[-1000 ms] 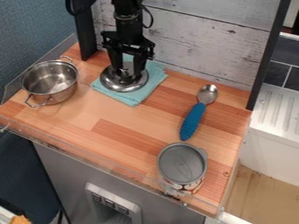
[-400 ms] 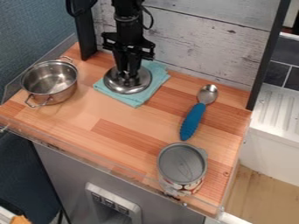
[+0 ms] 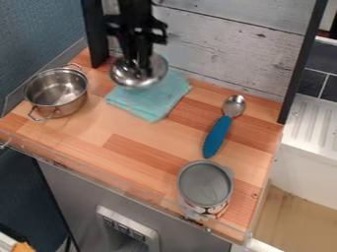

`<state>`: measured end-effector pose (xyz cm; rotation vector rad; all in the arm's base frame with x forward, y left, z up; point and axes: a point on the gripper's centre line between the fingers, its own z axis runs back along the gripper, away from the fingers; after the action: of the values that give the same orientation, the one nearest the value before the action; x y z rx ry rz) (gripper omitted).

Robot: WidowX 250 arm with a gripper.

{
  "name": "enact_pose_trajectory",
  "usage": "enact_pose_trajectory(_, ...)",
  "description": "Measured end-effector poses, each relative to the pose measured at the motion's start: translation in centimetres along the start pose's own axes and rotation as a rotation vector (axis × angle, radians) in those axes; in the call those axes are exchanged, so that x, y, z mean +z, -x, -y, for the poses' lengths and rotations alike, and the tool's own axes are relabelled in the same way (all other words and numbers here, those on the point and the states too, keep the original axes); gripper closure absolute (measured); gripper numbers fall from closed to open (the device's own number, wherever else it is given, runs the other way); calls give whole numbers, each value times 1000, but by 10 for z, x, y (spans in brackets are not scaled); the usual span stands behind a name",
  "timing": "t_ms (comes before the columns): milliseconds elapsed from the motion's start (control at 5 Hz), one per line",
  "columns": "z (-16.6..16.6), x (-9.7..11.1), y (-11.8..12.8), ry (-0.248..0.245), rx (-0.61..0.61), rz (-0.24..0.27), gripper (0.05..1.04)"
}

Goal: Cover the silver pot with a silver lid

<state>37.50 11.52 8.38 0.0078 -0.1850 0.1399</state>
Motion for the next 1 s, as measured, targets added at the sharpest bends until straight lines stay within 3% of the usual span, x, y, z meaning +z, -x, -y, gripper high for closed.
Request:
enact_pose_trajectory(400, -65, 0, 44, -35, 144, -58, 802)
enact_pose_trajectory(600, -91, 2, 56, -48, 210, -60, 802)
enact_pose_trajectory(1000, -110, -4, 63, -86, 236, -81, 802)
